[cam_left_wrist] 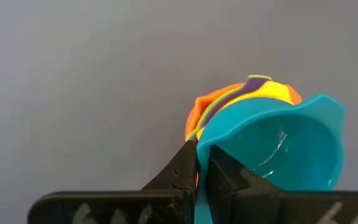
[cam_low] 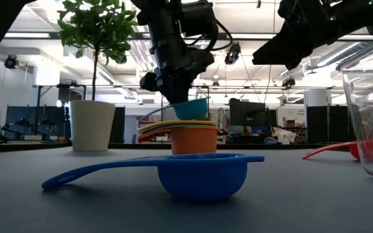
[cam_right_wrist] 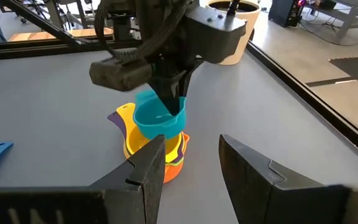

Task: Nest measuring cups in basket
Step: Stack the light blue measuring cup on top of the yellow measuring cup, then stack the red measuring cup on top of the light blue measuring cup

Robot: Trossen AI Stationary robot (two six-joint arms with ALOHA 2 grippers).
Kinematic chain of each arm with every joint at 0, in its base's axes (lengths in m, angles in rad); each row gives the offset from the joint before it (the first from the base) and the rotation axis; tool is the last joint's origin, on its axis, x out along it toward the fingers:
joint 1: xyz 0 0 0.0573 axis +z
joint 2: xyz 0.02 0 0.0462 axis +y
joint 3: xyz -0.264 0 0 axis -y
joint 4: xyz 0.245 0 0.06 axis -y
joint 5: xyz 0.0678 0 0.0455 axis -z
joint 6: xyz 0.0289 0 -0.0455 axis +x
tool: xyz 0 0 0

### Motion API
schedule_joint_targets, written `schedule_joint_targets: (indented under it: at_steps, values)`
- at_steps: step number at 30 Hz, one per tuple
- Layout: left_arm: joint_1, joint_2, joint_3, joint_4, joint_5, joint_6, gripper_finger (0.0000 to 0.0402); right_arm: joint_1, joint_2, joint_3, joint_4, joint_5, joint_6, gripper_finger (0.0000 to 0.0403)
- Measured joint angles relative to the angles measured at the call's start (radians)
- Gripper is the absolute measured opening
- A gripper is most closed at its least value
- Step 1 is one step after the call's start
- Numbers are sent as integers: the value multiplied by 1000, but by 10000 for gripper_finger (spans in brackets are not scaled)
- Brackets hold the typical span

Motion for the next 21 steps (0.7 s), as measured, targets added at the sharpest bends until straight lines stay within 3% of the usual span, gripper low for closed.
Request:
schedule_joint_targets:
  at_steps: [5, 16, 21]
  values:
    - [-1, 10, -11, -1, -15, 2, 25, 0, 0, 0, -1, 0, -1, 139]
    - [-5, 10, -14, -3, -3, 3, 150, 0, 0, 0, -1, 0, -2, 139]
    - [-7, 10, -14, -3, 15, -4, 189, 0, 0, 0, -1, 0, -7, 139]
